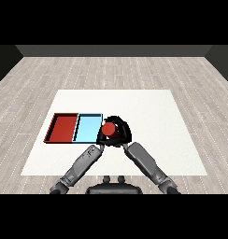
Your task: Pick the red can and put it in the red box
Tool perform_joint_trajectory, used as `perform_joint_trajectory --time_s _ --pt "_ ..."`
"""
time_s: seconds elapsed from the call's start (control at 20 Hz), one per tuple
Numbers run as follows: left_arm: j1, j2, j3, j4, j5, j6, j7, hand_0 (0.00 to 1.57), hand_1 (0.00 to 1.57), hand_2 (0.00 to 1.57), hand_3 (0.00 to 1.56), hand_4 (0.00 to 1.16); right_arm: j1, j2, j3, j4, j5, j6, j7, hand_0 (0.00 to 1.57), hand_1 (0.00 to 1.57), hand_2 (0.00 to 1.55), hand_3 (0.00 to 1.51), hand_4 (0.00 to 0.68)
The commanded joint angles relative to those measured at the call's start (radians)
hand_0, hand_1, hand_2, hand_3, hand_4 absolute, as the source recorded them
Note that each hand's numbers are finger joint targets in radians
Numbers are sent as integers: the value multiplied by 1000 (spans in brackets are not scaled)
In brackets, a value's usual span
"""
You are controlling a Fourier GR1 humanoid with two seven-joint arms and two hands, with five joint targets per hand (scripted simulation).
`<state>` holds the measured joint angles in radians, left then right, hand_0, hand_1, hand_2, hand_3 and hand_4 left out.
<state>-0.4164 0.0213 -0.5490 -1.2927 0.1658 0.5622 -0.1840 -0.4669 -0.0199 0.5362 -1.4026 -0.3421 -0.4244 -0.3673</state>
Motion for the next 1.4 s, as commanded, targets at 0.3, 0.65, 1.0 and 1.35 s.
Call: perform_joint_trajectory --time_s 0.3,0.65,1.0,1.35 --pt "-46 -20 -8 -21 -38 44 43 1571 1571 1571 1487 1147 1 -3 -58 -75 73 62 71 0 0 0 0 0" --pt "-57 -21 1 13 -20 34 41 1571 1571 1571 1483 1147 18 13 -107 -82 159 40 71 0 0 0 0 0" --pt "83 -21 31 40 3 -14 -68 1571 1571 1571 1491 1118 69 -106 -254 -356 97 72 135 0 0 0 0 0" --pt "91 49 105 -84 -62 -41 -2 1571 1571 1571 1462 1130 203 -173 -390 -452 55 105 162 0 0 0 0 0"
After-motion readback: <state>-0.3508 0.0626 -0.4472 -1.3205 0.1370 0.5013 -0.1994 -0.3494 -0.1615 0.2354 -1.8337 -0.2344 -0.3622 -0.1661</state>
